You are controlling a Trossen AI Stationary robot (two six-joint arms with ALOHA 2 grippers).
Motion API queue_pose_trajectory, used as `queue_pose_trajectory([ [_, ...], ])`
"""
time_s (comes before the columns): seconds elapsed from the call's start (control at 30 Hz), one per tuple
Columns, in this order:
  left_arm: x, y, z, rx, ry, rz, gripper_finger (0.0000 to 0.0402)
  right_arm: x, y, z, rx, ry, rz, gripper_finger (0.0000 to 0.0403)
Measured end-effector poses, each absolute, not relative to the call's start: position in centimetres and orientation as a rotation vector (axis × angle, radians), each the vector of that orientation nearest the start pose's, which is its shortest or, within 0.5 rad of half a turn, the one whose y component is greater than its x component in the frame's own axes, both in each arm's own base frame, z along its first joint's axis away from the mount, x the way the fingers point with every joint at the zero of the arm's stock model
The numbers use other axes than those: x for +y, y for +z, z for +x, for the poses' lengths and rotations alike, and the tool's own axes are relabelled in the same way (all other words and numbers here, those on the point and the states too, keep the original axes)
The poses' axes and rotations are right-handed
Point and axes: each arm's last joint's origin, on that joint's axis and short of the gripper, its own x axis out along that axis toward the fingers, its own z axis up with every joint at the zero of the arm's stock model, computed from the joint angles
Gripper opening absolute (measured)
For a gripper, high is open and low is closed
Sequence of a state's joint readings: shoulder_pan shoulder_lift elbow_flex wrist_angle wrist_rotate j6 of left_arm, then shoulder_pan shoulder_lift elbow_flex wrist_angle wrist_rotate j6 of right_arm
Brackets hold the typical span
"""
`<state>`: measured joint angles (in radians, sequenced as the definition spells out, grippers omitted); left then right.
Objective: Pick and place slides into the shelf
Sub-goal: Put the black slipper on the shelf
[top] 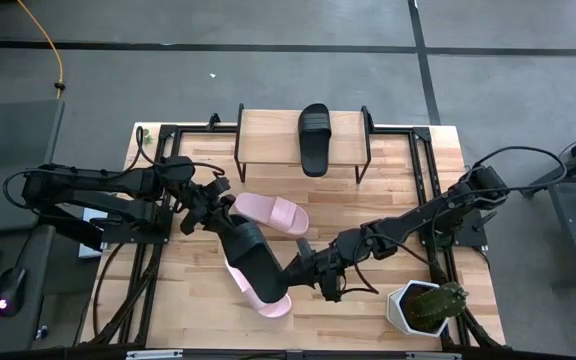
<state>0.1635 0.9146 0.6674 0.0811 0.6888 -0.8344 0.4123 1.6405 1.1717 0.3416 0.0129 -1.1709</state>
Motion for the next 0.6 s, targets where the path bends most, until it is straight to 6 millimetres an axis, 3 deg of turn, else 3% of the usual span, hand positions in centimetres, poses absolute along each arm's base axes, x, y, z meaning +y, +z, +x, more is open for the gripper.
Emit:
queue_pose_trajectory([
  [0.13, 1.45, 29.59, 20.03, 0.360, -0.434, -0.864, 0.0005, 15.13, 29.78, 34.86, -0.127, 0.423, -1.178, 0.0031],
  [0.4, 1.47, 29.59, 20.04, 0.345, -0.433, -0.815, 0.0009, 15.13, 29.87, 34.88, -0.132, 0.417, -1.167, 0.0030],
  [0.6, 1.50, 29.58, 20.05, 0.331, -0.432, -0.769, 0.0052, 15.11, 29.87, 34.89, -0.127, 0.409, -1.167, 0.0028],
])
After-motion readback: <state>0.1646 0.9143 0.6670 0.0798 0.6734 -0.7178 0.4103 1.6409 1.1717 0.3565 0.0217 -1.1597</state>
